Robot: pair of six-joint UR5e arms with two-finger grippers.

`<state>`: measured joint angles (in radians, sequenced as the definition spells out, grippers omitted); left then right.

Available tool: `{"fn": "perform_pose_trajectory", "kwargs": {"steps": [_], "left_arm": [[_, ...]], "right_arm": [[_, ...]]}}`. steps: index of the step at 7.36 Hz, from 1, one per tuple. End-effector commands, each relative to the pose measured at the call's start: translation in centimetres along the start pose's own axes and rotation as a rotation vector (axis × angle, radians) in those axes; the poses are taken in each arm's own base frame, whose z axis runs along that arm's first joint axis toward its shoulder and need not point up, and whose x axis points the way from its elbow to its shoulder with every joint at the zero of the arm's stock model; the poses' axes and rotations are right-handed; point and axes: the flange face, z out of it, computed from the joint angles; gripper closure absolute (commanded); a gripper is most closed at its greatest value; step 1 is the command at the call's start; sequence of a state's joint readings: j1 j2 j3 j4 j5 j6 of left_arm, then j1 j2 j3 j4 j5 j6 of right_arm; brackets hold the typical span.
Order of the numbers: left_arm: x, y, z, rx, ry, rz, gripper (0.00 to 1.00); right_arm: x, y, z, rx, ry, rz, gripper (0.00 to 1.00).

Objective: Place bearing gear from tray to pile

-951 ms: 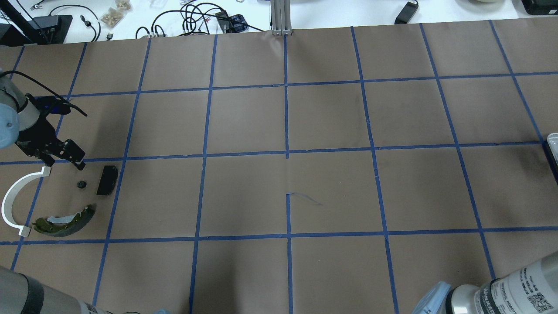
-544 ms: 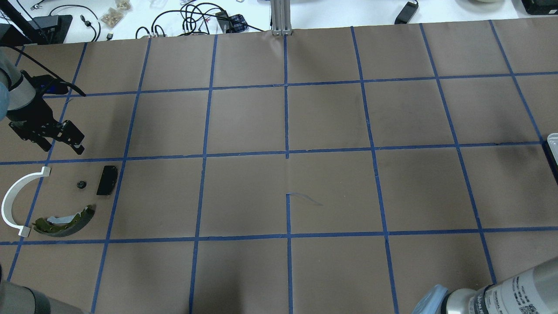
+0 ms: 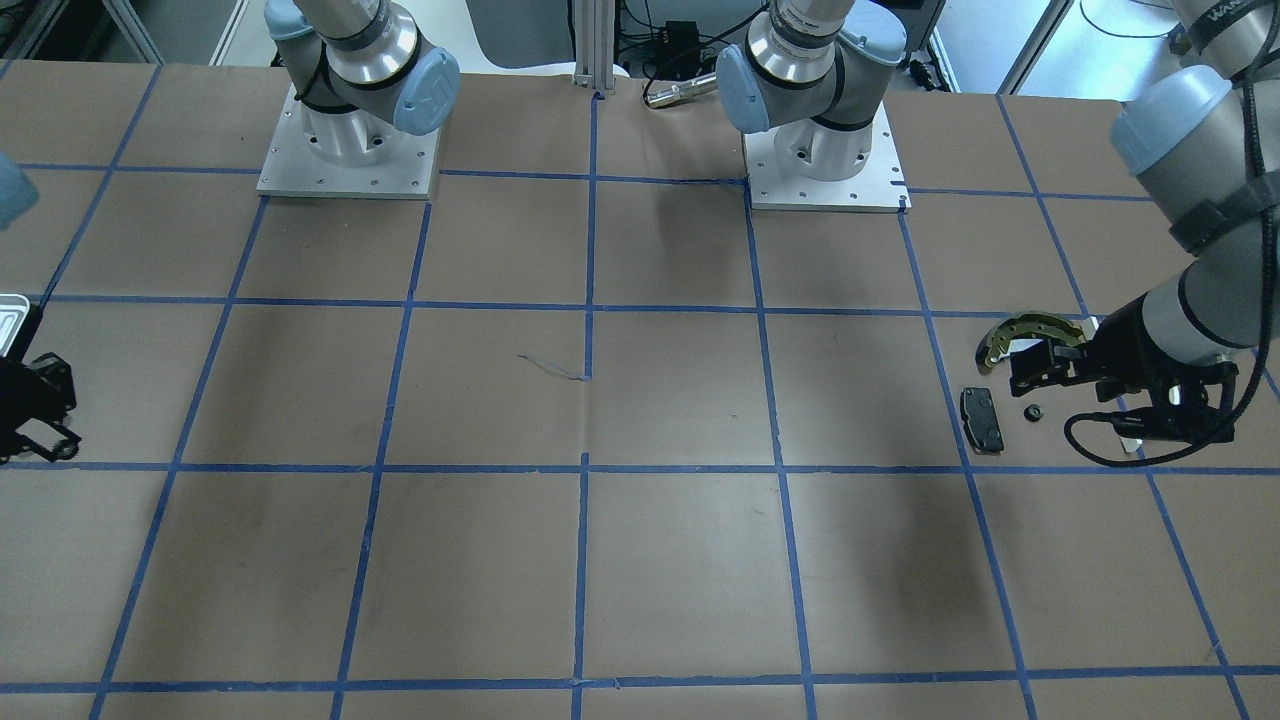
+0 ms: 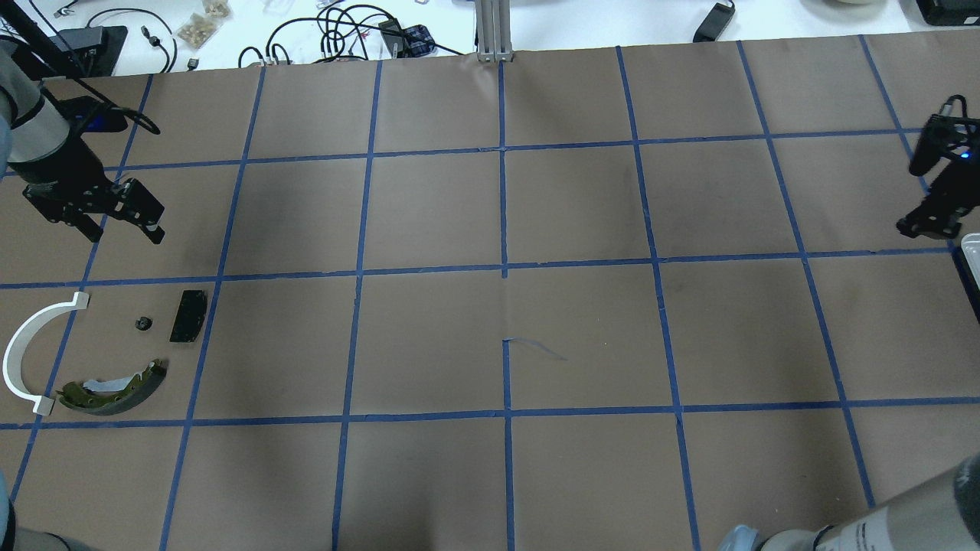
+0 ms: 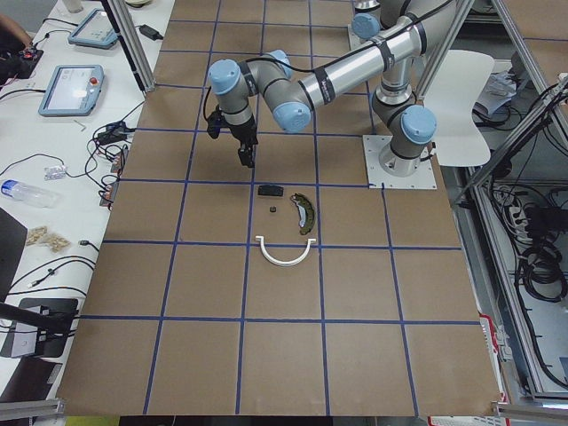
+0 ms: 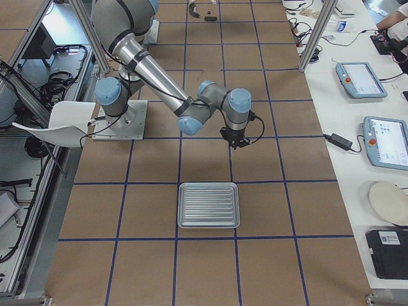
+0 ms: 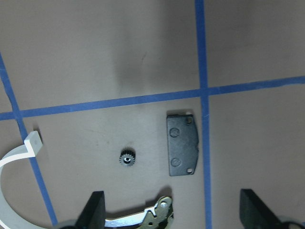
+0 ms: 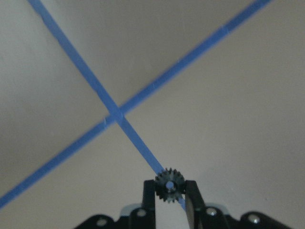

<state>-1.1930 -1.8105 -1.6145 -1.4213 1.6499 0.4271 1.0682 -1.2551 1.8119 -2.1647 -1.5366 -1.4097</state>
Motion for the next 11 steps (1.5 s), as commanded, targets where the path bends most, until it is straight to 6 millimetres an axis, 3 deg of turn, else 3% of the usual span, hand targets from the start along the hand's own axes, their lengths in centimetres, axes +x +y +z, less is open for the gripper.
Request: {"fn": "perform_pose_trajectory", "kwargs": {"steps": [1,2,3,5,7,8,9,10,11], "left_arm": [[6.6,-0.7,-3.4,0.059,0.015,-0.039,0.00],[8.9,-1.6,-4.8,0.079,0.038,-0.055,0.00],[10.6,-1.3,-5.8,0.043,0.033,-0.047,0.00],[12.6,0.3,-6.7,0.026,0.046,-0.108,0.00],[14.6,0.2,-6.2,0.016,0.042,-0.079,0.00],[14.8,0.4,-6.3,0.003,0.043,-0.076,0.00],[14.9,0.4,-6.0,-0.006,0.046,-0.076,0.00],[15.0,0.2,-5.8,-0.010,0.047,-0.091,0.00],[15.1,0.1,-5.6,-0.013,0.051,-0.095,0.00]], "right_arm": [[-9.2,-13.6,-1.9,0.014,0.016,0.193,0.81],[-13.9,-18.9,-1.8,0.032,-0.001,0.327,0.81],[-19.1,-23.5,-1.5,0.033,-0.012,0.421,0.81],[-29.2,-30.4,1.1,0.000,-0.045,0.577,0.81],[-36.9,-35.0,3.7,0.042,-0.060,0.739,0.80],[-40.1,-36.3,5.4,0.045,-0.068,0.749,0.80],[-41.3,-37.1,7.0,0.046,-0.070,0.771,0.77],[-41.6,-37.3,7.4,0.057,-0.097,0.770,0.64],[-41.5,-37.3,7.3,0.060,-0.094,0.775,0.13]]}}
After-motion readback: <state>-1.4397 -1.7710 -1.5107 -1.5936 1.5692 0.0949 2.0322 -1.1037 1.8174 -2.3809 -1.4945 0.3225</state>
